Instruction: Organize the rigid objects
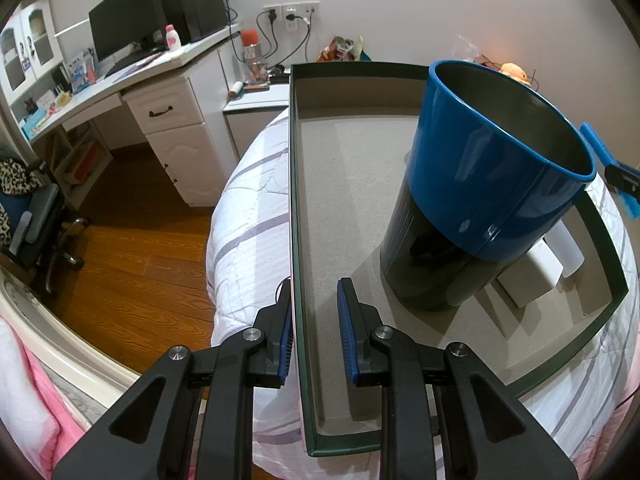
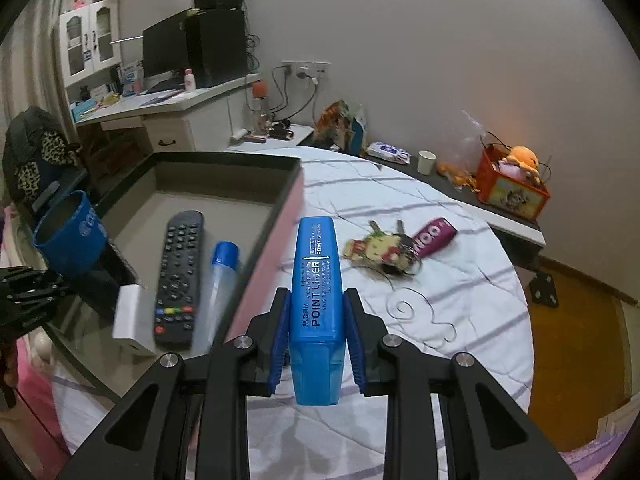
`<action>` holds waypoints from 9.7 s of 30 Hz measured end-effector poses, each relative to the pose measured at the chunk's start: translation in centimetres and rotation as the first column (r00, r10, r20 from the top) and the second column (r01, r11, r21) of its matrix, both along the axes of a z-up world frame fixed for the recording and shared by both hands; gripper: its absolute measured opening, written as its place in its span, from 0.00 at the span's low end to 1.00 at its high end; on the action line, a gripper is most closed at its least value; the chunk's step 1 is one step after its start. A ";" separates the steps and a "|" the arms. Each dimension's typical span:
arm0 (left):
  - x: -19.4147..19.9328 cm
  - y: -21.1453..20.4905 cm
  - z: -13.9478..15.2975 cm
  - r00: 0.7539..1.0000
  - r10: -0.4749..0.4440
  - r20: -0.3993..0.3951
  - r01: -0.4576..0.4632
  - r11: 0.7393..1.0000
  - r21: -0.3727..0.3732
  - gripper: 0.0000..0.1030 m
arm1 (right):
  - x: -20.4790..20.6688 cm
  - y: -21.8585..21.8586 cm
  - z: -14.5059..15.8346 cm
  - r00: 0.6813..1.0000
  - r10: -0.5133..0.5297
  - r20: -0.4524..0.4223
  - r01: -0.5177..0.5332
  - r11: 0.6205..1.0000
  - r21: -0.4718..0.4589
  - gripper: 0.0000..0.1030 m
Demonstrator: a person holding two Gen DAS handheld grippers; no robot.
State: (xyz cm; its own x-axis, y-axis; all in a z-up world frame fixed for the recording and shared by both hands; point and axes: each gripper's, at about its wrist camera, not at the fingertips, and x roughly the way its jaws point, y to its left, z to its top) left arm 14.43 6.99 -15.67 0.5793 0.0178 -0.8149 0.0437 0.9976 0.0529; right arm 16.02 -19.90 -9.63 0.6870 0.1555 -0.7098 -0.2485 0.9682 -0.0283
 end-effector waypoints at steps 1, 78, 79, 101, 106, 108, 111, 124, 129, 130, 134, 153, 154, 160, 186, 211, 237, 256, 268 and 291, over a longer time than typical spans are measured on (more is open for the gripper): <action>0.0 0.0 0.0 1.000 0.000 0.000 0.000 1.000 0.000 0.20 | 0.0 0.3 0.2 1.000 0.004 0.005 -0.004 1.000 0.000 0.26; 0.2 -0.2 -0.1 1.000 0.009 -0.011 -0.009 1.000 -0.006 0.22 | 1.7 -1.1 -1.3 0.995 0.013 -0.097 -0.012 1.000 0.019 0.59; 0.3 -0.2 -0.1 1.000 0.009 -0.011 -0.009 1.000 -0.006 0.22 | 1.6 -1.3 -1.6 0.994 0.012 -0.104 -0.010 1.000 0.024 0.59; 0.2 -0.2 -0.1 1.000 0.008 -0.012 -0.008 1.000 -0.005 0.22 | 2.8 -1.7 -6.0 0.975 0.086 -0.206 -0.054 0.986 0.157 0.59; 0.2 -0.2 0.0 1.000 0.008 -0.012 -0.008 1.000 -0.006 0.22 | 3.1 -2.4 -6.5 0.970 0.090 -0.225 -0.045 0.979 0.197 0.59; 0.2 -0.2 0.0 1.000 0.008 -0.012 -0.008 1.000 -0.005 0.22 | 3.1 -2.8 -6.7 0.970 0.079 -0.231 -0.032 0.980 0.199 0.58; 0.2 -0.2 0.0 1.000 0.009 -0.012 -0.009 1.000 -0.006 0.22 | 3.1 -2.6 -7.0 0.967 0.090 -0.238 -0.050 0.984 0.168 0.55; 0.1 -0.2 0.1 1.000 0.011 -0.012 -0.011 1.000 0.000 0.22 | 1.4 -1.7 -6.3 0.964 0.110 -0.244 -0.111 0.994 0.008 0.21; 0.1 -0.2 0.1 1.000 0.011 -0.013 -0.011 1.000 0.001 0.22 | 1.5 -2.1 -5.8 0.971 0.076 -0.227 -0.082 0.997 -0.016 0.21; 0.1 -0.2 0.1 1.000 0.010 -0.013 -0.010 1.000 0.001 0.22 | 1.6 -2.1 -5.8 0.972 0.069 -0.225 -0.072 0.997 -0.006 0.22; 0.1 -0.2 0.1 1.000 0.009 -0.014 -0.009 1.000 0.001 0.23 | 2.4 -1.6 -6.3 0.972 0.069 -0.224 -0.070 0.998 0.001 0.25; 0.3 0.0 0.0 1.000 0.007 -0.017 -0.007 1.000 -0.007 0.24 | 1.0 -0.7 -2.6 0.993 0.076 -0.093 -0.077 0.997 -0.013 0.18; 0.3 0.0 0.0 1.000 0.007 -0.016 -0.007 1.000 -0.007 0.24 | 1.0 -0.5 -2.4 0.993 0.080 -0.088 -0.082 0.997 -0.013 0.18; 0.3 0.0 0.0 1.000 0.007 -0.016 -0.007 1.000 -0.007 0.24 | 2.2 2.2 -0.4 0.989 0.137 -0.048 -0.138 0.990 -0.015 0.18; 0.6 -0.1 0.0 1.000 -0.004 -0.015 0.004 1.000 -0.009 0.24 | 10.5 9.9 -3.5 0.968 0.206 -0.144 -0.227 0.961 -0.155 0.19; 0.7 -0.2 0.0 1.000 0.006 -0.022 -0.006 1.000 -0.004 0.25 | 2.6 2.4 3.1 0.987 0.108 0.115 -0.106 0.994 -0.028 0.55; 0.6 -0.5 0.0 1.000 0.013 -0.022 -0.013 1.000 0.004 0.25 | 4.7 -8.3 -3.7 0.991 -0.107 -0.074 0.121 0.967 0.226 0.75; 0.7 -0.8 0.0 1.000 0.008 -0.021 -0.007 1.000 0.017 0.26 | 9.9 -6.9 -6.0 0.982 -0.152 -0.113 0.173 0.964 0.203 0.75; 0.7 -0.9 0.1 1.000 0.012 -0.022 -0.011 1.000 0.024 0.26 | 10.6 -7.3 -6.9 0.973 -0.186 -0.136 0.212 0.956 0.202 0.75; 0.7 -0.9 0.1 1.000 0.013 -0.022 -0.012 1.000 0.027 0.26 | 5.7 -5.3 -6.0 0.993 -0.021 -0.112 0.033 0.993 0.113 0.10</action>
